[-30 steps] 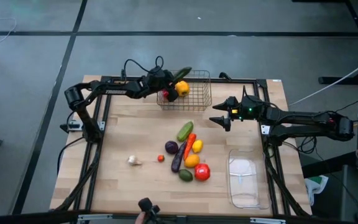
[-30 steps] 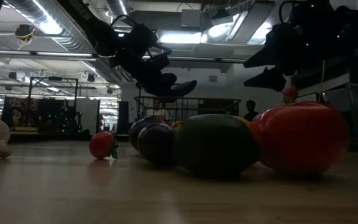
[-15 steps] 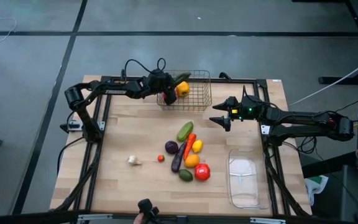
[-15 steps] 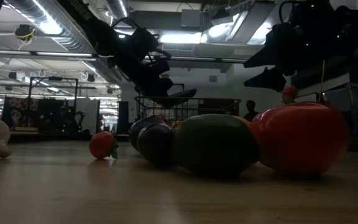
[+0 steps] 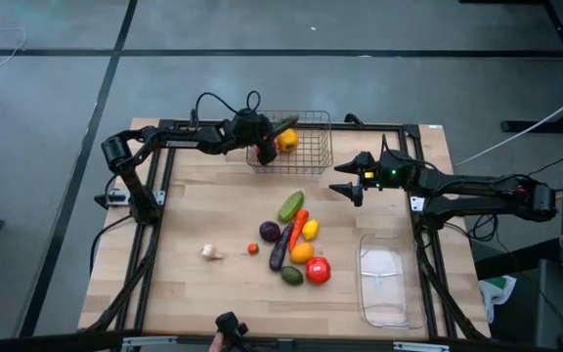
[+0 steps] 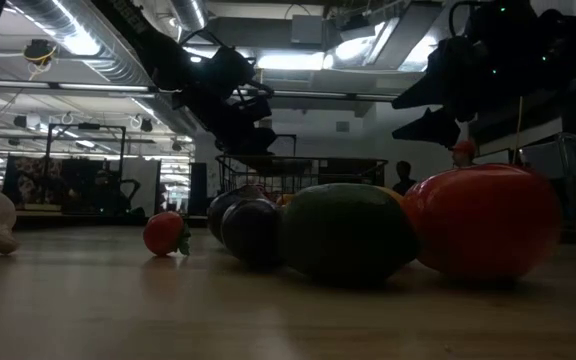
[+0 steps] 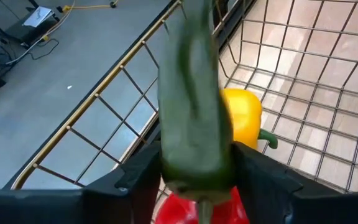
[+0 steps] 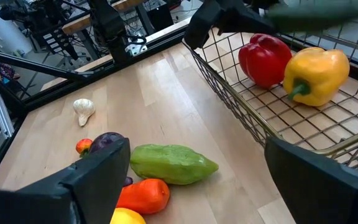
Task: Sort produce into baskets
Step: Put the green chili pepper into the wire basket, then put the yellow lemon into the transparent bin
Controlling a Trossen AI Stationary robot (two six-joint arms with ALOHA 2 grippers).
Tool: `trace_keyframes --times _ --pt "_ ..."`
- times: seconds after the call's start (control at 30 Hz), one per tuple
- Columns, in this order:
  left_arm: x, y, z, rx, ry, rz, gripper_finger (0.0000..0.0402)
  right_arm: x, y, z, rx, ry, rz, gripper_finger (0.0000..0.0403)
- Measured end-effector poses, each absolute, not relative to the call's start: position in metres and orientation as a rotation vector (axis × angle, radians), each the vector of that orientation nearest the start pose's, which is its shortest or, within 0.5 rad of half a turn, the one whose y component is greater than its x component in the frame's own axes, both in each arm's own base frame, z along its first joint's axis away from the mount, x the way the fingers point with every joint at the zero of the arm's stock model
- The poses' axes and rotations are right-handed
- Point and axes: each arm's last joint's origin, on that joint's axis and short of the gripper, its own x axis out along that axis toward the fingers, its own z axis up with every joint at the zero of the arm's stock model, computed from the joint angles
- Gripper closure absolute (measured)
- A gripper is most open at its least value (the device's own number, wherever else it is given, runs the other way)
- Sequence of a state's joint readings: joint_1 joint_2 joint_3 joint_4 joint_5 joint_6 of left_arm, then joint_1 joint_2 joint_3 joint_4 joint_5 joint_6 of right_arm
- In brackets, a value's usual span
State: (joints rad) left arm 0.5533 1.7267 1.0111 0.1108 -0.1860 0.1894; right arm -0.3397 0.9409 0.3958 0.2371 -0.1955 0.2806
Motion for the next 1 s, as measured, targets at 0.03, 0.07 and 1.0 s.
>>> trace_keyframes --times 0.03,0.07,1.0 --pt "0.307 0.196 0.194 0.062 0.672 0.655 0.0201 0.187 -0.06 0.212 0.36 0.276 -0.184 0.0033" --pt "0.307 0.196 0.194 0.062 0.672 0.656 0.0194 0.187 -0.06 0.212 0.36 0.276 -0.184 0.0033" --pt "0.305 0.193 0.209 0.067 0.618 0.665 0.0157 0.24 -0.006 0.294 -0.19 0.433 0.12 0.0033"
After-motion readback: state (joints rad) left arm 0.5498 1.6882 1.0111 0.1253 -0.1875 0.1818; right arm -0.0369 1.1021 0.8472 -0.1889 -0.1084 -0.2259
